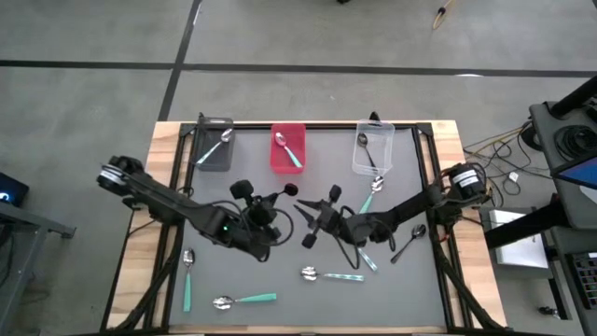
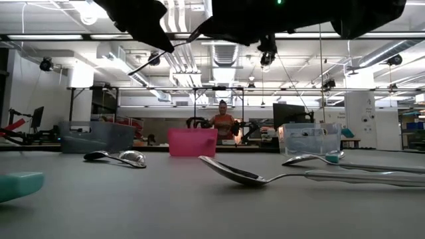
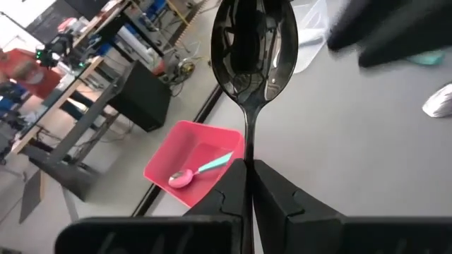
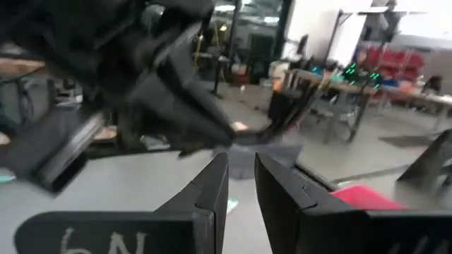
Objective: Sort silverware by color (type)
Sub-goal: Put the black spoon into the transparent bin
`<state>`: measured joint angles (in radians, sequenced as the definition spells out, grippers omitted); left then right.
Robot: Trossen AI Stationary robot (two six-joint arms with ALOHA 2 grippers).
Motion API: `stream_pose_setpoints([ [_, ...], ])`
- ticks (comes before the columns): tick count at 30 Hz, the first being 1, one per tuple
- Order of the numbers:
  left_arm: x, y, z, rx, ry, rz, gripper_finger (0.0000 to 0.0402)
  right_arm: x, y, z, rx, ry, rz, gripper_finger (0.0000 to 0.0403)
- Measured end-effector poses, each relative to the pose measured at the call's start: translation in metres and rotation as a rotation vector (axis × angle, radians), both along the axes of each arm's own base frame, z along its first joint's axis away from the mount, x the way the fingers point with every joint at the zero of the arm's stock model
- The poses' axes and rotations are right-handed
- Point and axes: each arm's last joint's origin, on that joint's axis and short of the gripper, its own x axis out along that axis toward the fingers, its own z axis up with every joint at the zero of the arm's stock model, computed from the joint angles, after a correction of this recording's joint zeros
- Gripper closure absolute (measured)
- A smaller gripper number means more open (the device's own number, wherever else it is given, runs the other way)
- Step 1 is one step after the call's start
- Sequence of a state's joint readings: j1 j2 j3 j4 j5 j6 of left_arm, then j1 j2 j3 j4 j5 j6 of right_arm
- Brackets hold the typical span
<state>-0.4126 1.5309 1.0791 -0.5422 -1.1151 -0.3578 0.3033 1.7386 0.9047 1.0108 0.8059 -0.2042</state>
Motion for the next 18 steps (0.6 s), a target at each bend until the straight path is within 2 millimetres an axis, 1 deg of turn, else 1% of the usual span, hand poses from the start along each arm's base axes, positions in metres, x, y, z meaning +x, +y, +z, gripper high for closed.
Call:
stream_pose_setpoints([
  [4,0.0008,0.0003,-0.0048,0.021,-0.028,0.047,0.0401,-0.0025,-0.0020,0.0040,-0.002,-0.010,-0.092,0.0340],
  [7,0.0011,0.0003,-0.0053,0.016,-0.050,0.062,0.0401,-0.0038,-0.0040,0.0049,0.037,-0.031,-0.157,0.0340],
  [10,0.0016,0.0008,-0.0053,0.012,-0.063,0.071,0.0401,-0.0032,-0.0049,0.0049,0.077,-0.058,-0.143,0.0334],
  [14,0.0017,0.0008,-0.0056,0.012,-0.063,0.071,0.0402,-0.0020,-0.0039,0.0063,0.119,-0.090,-0.104,0.0307],
  [18,0.0018,0.0007,-0.0055,0.010,-0.064,0.070,0.0402,0.0006,-0.0071,0.0096,0.143,-0.115,-0.103,0.0264],
])
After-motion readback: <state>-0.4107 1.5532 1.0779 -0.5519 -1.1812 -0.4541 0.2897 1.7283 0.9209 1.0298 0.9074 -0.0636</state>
